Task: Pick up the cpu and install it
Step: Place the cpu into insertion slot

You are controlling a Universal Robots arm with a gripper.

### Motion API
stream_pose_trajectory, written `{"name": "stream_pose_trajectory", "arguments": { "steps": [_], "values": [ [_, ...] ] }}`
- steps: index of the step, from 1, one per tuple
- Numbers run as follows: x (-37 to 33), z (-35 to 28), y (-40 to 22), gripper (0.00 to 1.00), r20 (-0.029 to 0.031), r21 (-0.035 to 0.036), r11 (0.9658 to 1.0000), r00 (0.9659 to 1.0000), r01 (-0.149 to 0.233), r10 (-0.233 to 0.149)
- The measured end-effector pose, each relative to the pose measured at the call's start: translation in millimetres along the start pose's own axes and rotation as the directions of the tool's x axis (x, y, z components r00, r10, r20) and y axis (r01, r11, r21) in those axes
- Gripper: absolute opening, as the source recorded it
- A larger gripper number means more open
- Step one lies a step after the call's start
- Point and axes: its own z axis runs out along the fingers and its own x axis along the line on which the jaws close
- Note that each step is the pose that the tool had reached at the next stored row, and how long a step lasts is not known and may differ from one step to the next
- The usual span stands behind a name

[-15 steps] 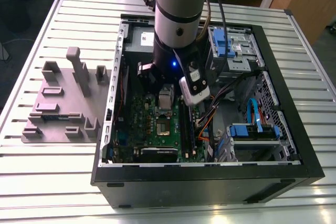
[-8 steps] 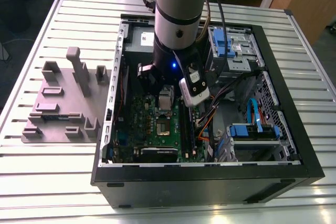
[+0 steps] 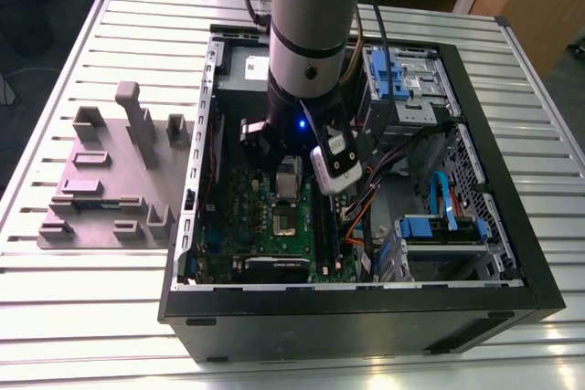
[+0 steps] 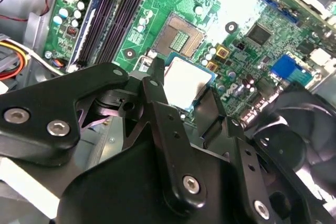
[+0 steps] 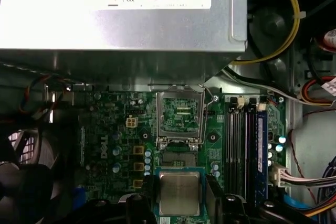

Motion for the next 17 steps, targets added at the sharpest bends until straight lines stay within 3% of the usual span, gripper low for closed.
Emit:
{"name": "stream_pose_trajectory", "arguments": {
  "steps": [5,17],
  "values": [
    [-0.5,5.8,-8.2,0.47,0.0005,-0.0001,1.0000,1.0000,-0.002,0.002],
    [-3.2,27.4,-9.6,0.47,0.0028,-0.0003,1.0000,1.0000,-0.003,0.003]
  ]
}}
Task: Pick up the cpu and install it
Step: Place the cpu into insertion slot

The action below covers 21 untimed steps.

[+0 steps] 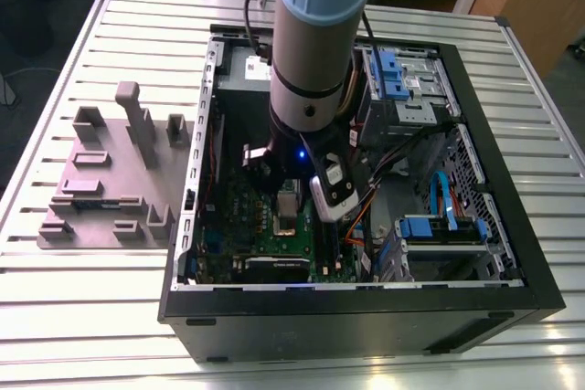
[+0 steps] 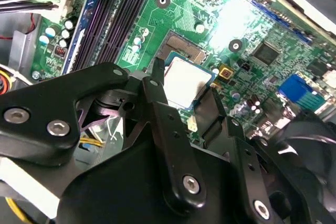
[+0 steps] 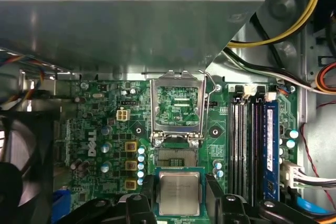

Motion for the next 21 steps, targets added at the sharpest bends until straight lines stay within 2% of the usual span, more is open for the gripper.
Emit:
{"name": "stream_pose_trajectory", "arguments": {
  "steps": [2,9,21],
  "values": [
    [-0.3,2.7,-0.1,0.47,0.0000,0.0001,1.0000,1.0000,0.000,0.000],
    [-0.4,4.1,-0.1,0.47,0.0001,-0.0002,1.0000,1.0000,0.000,0.000],
    [-0.9,25.3,-1.0,0.47,-0.0001,0.0002,1.0000,1.0000,0.003,-0.003]
  ]
}}
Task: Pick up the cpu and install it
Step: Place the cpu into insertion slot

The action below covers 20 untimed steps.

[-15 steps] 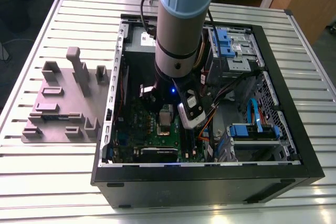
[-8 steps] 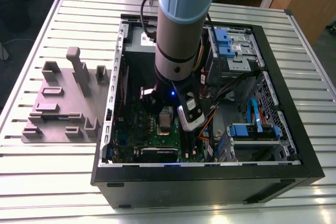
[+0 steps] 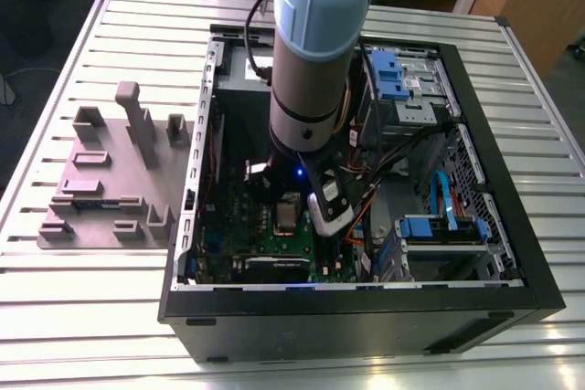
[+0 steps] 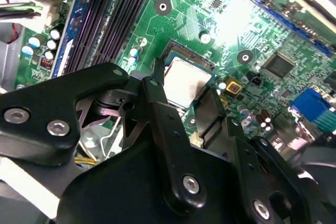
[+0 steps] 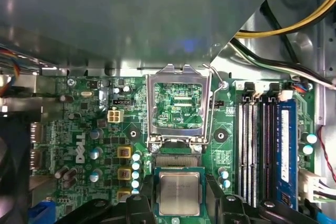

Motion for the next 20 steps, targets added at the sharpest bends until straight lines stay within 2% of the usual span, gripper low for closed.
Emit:
{"name": "stream_pose_trajectory", "arguments": {
  "steps": [20],
  "values": [
    [-0.2,10.3,-0.4,0.47,-0.0004,-0.0018,1.0000,1.0000,0.007,-0.007]
  ]
}}
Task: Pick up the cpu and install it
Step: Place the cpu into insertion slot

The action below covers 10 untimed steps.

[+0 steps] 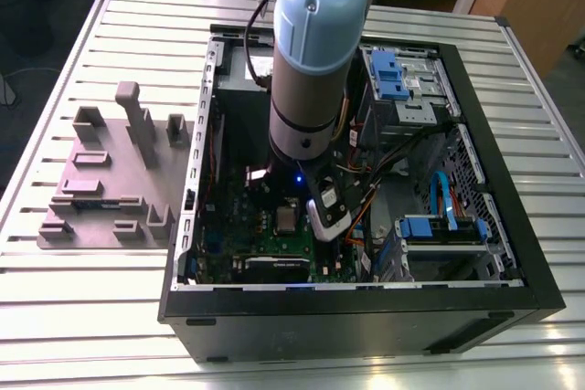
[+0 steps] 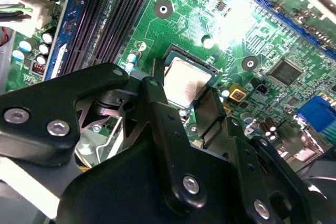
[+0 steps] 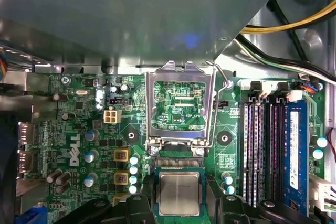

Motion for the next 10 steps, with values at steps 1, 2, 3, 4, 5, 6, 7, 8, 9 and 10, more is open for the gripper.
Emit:
{"name": "stream_pose_trajectory", "arguments": {
  "steps": [1,2,3,4,5,6,7,8,9,10],
  "values": [
    [0.0,0.4,0.0,0.47,0.0000,-0.0006,1.0000,1.0000,0.000,0.000],
    [0.0,0.9,0.0,0.47,0.0001,-0.0011,1.0000,1.0000,0.000,0.000],
    [0.0,1.3,0.0,0.47,0.0001,-0.0013,1.0000,1.0000,0.000,0.000],
    [0.0,1.5,0.0,0.47,0.0000,-0.0012,1.0000,1.0000,0.000,0.000],
    [0.0,1.6,0.0,0.47,0.0000,-0.0012,1.0000,1.0000,0.000,0.000],
    [0.0,1.7,0.0,0.47,0.0000,-0.0011,1.0000,1.0000,0.000,0.000],
    [0.0,1.8,0.0,0.47,0.0000,-0.0012,1.0000,1.0000,0.000,0.000],
    [-0.1,1.9,0.1,0.47,0.0001,-0.0014,1.0000,1.0000,0.000,0.000],
    [-0.1,1.9,0.1,0.47,0.0001,-0.0015,1.0000,1.0000,0.000,0.000],
    [0.0,1.9,0.2,0.47,0.0000,-0.0025,1.0000,1.0000,0.000,0.000]
  ]
}}
